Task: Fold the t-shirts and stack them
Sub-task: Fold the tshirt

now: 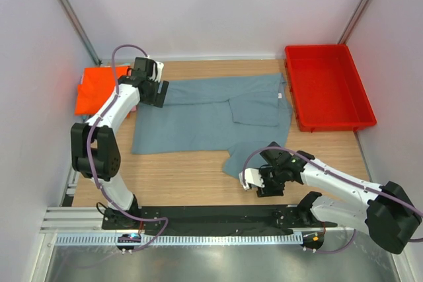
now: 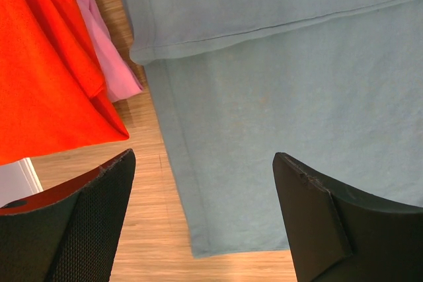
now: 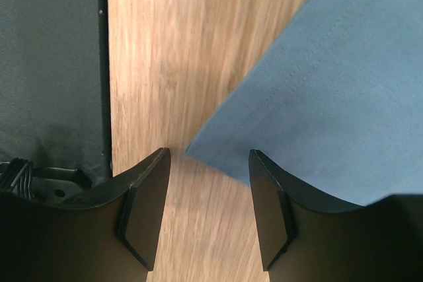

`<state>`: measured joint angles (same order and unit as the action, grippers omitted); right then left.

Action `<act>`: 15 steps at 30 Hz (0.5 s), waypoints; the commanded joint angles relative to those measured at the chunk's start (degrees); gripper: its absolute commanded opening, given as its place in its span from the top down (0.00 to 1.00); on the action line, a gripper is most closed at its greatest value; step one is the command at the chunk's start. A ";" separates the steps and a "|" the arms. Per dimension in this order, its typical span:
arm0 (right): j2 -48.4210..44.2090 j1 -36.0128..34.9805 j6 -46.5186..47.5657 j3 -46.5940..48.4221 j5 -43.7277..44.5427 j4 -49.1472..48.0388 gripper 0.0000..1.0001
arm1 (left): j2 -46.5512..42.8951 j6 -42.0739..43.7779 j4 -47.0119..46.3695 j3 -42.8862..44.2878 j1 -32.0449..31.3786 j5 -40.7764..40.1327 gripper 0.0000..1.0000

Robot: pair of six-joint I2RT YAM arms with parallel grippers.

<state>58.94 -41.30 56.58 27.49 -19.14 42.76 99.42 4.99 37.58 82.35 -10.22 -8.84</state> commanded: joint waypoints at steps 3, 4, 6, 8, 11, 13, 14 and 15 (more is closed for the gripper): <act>2.14 -3.96 -2.17 -0.24 1.47 -3.12 0.44 | -0.36 0.45 -1.11 1.41 0.20 -1.88 0.14; 2.49 -5.18 -2.61 -0.24 2.34 -3.73 0.47 | -0.45 0.45 -1.11 1.33 0.11 -1.88 0.14; 2.85 -6.07 -3.14 -0.24 2.87 -4.26 0.51 | -0.54 0.54 -1.28 1.24 0.20 -2.14 0.14; 3.20 -6.51 -3.93 -0.33 3.75 -5.23 0.60 | -0.45 0.72 -1.46 0.80 0.11 -2.41 0.14; 3.29 -6.51 -4.37 -0.15 4.98 -5.58 0.75 | -0.54 0.89 -1.99 -0.25 0.29 -2.67 0.14; 2.33 -6.51 -4.98 0.02 5.69 -5.50 0.83 | -0.54 1.51 -2.25 -1.13 0.46 -2.85 0.14; 1.97 -6.51 -5.16 0.37 6.47 -5.41 0.86 | -0.45 1.60 -2.16 -1.40 0.64 -2.94 0.14; 1.54 -6.43 -5.68 0.55 6.74 -5.24 0.92 | -0.28 1.86 -1.73 -1.83 0.90 -3.11 0.14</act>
<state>61.10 -47.53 52.21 27.77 -15.90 38.76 99.59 5.50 36.97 81.54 -10.02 -10.61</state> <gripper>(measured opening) 0.142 0.863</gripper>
